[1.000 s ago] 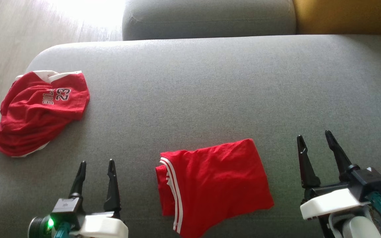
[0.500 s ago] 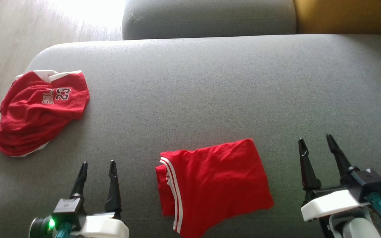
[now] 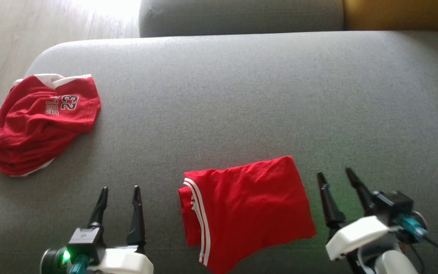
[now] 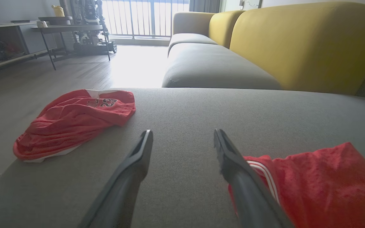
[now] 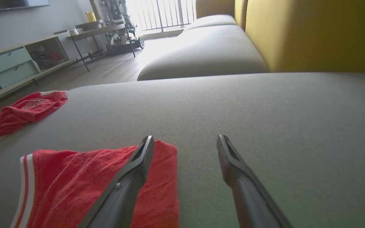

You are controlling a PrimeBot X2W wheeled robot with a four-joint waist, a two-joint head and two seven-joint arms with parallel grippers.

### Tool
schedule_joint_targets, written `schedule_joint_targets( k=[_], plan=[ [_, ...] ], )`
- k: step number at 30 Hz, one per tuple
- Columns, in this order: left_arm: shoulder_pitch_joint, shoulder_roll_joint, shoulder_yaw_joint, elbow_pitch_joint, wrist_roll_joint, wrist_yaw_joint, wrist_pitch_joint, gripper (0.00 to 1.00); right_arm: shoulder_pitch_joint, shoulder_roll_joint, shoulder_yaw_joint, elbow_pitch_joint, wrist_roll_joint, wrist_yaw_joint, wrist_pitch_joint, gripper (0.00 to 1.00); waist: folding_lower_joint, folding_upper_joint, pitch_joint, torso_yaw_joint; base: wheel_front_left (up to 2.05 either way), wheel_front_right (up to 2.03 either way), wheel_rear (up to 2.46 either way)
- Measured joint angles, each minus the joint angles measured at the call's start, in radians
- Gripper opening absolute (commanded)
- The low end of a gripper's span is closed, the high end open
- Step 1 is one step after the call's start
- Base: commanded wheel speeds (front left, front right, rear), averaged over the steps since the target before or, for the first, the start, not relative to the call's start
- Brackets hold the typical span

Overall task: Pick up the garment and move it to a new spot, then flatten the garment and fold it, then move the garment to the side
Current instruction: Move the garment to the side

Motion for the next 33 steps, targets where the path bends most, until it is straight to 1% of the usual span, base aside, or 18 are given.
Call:
schedule_joint_targets(
  k=[7,9,12,15,19,28,29,30,33],
  plan=[
    [-0.037,0.000,-0.019,0.018,-0.001,-0.010,0.000,1.00,-0.078,-0.015,0.094,0.097,0.086,0.000,0.203,1.00,0.0000,0.0000,0.043,0.015,0.00,0.00,0.00],
    [-0.051,0.000,-0.022,0.020,-0.001,-0.010,0.000,1.00,-0.101,-0.015,0.104,0.123,0.107,0.000,0.250,1.00,0.0000,0.0000,0.055,0.022,0.00,0.00,0.00],
    [-0.061,0.000,-0.029,0.028,-0.012,-0.010,0.000,1.00,-0.134,-0.017,0.094,0.168,0.092,0.000,0.303,1.00,0.0000,0.0000,0.068,0.032,0.00,0.00,0.00],
    [-0.061,0.000,-0.040,0.033,-0.012,-0.010,0.000,1.00,-0.157,-0.021,0.087,0.204,0.050,0.000,0.328,1.00,0.0000,0.0000,0.078,0.040,0.00,0.00,0.00],
    [-0.068,0.000,-0.040,0.033,-0.013,-0.017,0.000,1.00,-0.178,-0.020,0.088,0.243,0.047,0.000,0.350,1.00,0.0000,0.0000,0.087,0.050,0.00,0.00,0.00],
    [-0.086,0.000,-0.041,0.033,-0.021,-0.017,0.000,1.00,-0.227,-0.019,0.109,0.311,0.050,0.000,0.371,1.00,0.0000,0.0000,0.109,0.061,0.00,0.00,0.00],
    [-0.086,0.000,-0.041,0.033,-0.021,-0.017,0.000,1.00,-0.233,-0.019,0.114,0.317,0.053,0.000,0.371,0.45,0.0000,0.0000,0.110,0.061,0.00,0.00,0.00],
    [-0.086,0.000,-0.041,0.033,-0.021,-0.017,0.000,1.00,-0.238,-0.019,0.118,0.320,0.054,0.000,0.370,0.00,0.0000,0.0000,0.111,0.061,0.00,0.00,0.00],
    [-0.086,0.000,-0.042,0.033,-0.020,-0.017,0.000,1.00,-0.248,-0.017,0.138,0.336,0.059,0.000,0.370,0.00,0.0000,0.0000,0.110,0.058,0.00,0.00,0.00]
  ],
)
